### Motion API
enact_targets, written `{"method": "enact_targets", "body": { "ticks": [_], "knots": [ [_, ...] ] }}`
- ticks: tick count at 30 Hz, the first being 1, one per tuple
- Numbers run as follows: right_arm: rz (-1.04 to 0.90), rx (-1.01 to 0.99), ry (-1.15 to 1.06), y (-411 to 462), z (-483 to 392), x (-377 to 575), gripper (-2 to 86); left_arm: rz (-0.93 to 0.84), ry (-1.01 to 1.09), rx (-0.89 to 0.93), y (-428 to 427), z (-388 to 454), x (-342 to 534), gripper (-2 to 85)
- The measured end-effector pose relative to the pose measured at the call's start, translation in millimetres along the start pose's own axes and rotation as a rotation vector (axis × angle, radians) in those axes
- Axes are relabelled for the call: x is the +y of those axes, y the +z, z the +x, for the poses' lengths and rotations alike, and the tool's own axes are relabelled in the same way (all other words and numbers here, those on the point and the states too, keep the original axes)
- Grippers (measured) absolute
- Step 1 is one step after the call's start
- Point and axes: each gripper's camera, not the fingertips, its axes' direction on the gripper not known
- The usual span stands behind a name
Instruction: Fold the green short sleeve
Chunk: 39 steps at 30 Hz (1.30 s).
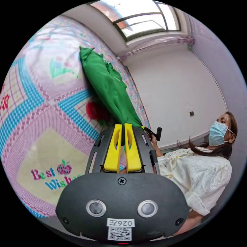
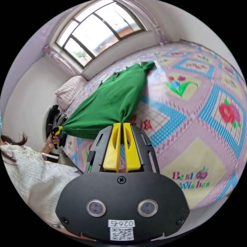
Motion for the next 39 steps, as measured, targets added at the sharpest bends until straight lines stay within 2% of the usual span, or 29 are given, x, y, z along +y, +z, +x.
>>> {"method": "enact_targets", "body": {
  "ticks": [5,12,18,22,25,28,30,32,34,36,39],
  "knots": [
    [-0.101,-0.015,0.073,17.1,37.7,32.1,-1.5,-0.133,-0.142,-0.066,17.4,-39.7,18.7,-0.5],
    [-0.091,-0.083,0.138,11.5,72.0,47.6,-1.2,-0.127,-0.231,-0.002,9.3,-75.8,8.9,0.0],
    [-0.08,-0.024,0.179,-6.0,96.9,42.8,2.6,-0.059,-0.243,0.042,-21.3,-93.5,-3.6,1.5],
    [-0.075,0.043,0.201,-24.0,108.2,34.1,6.6,0.001,-0.211,-0.032,-53.6,-88.3,-14.4,6.3],
    [-0.067,0.07,0.182,-30.3,106.5,21.4,8.9,-0.062,-0.186,-0.124,-55.1,-85.4,-30.6,12.7],
    [-0.118,0.1,0.158,-19.8,103.8,7.7,9.8,-0.105,-0.144,-0.1,-43.0,-86.5,-49.2,15.2],
    [-0.126,0.171,0.134,-17.8,101.1,-1.1,8.7,-0.144,-0.127,-0.078,-32.1,-89.0,-60.2,13.4],
    [-0.146,0.19,0.113,-18.6,102.5,-8.9,5.3,-0.272,-0.125,-0.062,-13.7,-95.1,-72.5,5.2],
    [-0.233,0.116,0.075,-12.9,107.0,-18.5,1.2,-0.323,-0.112,-0.015,-8.2,-97.4,-80.4,2.3],
    [-0.269,0.018,0.084,-20.2,110.3,-33.9,-1.1,-0.288,-0.056,0.051,-19.7,-92.0,-89.4,1.2],
    [-0.116,-0.176,0.118,-67.6,114.2,-48.7,-1.4,-0.166,0.012,0.121,-59.1,-84.2,-98.6,0.3]
  ]
}}
